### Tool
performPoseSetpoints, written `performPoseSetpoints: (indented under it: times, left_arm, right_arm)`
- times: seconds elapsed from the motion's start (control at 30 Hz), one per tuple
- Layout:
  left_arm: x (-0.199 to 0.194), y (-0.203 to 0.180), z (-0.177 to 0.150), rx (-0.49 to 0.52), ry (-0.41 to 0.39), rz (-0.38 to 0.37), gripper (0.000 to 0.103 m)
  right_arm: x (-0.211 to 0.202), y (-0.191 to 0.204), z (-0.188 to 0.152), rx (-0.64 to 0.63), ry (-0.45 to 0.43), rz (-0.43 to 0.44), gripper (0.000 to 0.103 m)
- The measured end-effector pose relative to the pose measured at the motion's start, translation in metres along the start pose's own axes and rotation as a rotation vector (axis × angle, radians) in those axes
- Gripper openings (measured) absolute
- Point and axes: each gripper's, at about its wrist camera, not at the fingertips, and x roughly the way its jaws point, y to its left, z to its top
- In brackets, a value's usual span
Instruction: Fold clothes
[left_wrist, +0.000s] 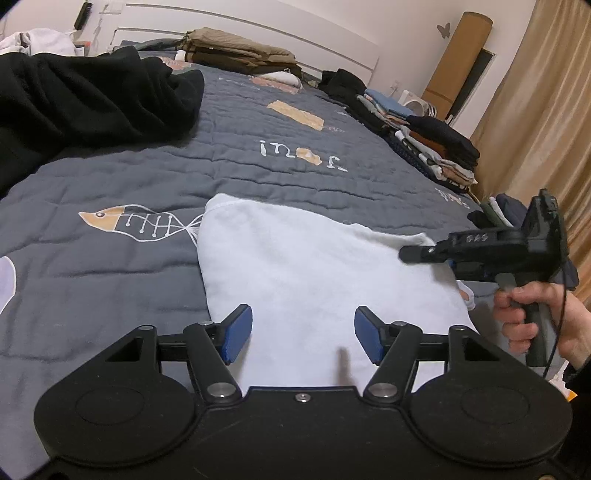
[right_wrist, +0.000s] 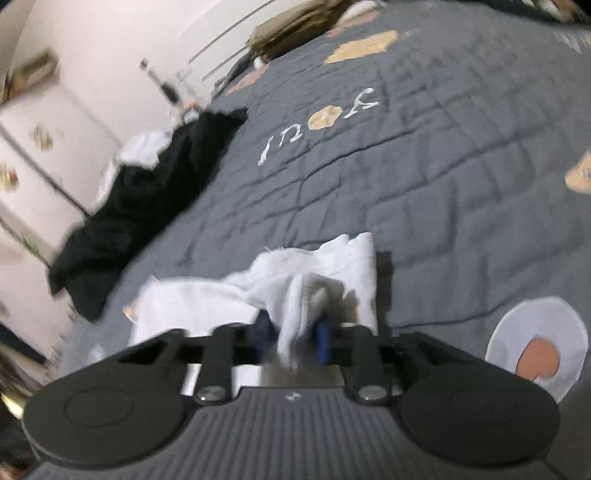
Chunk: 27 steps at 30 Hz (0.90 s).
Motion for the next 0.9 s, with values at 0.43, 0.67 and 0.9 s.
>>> performPoseSetpoints:
  times: [0.43,0.67,0.9]
  left_arm:
    - [-0.001,-0.001,0.002,-0.014,-0.035,0.031,0.067]
    - [-0.003,0.002,0.004,-0.103,-0.044,-0.14,0.067]
    - [0.016,0.019,-0.003,-0.313,0.052,-0.303,0.067]
  right_arm:
    - [0.005,0.003,0.001,-0.08,0.045,-0.09,0.025]
    - [-0.062,0.037,0.005,-0.111,-0.043,-0.027,0.035]
    - [-0.085,0.044,-0.066,-0.022,0.027,0.131,0.036]
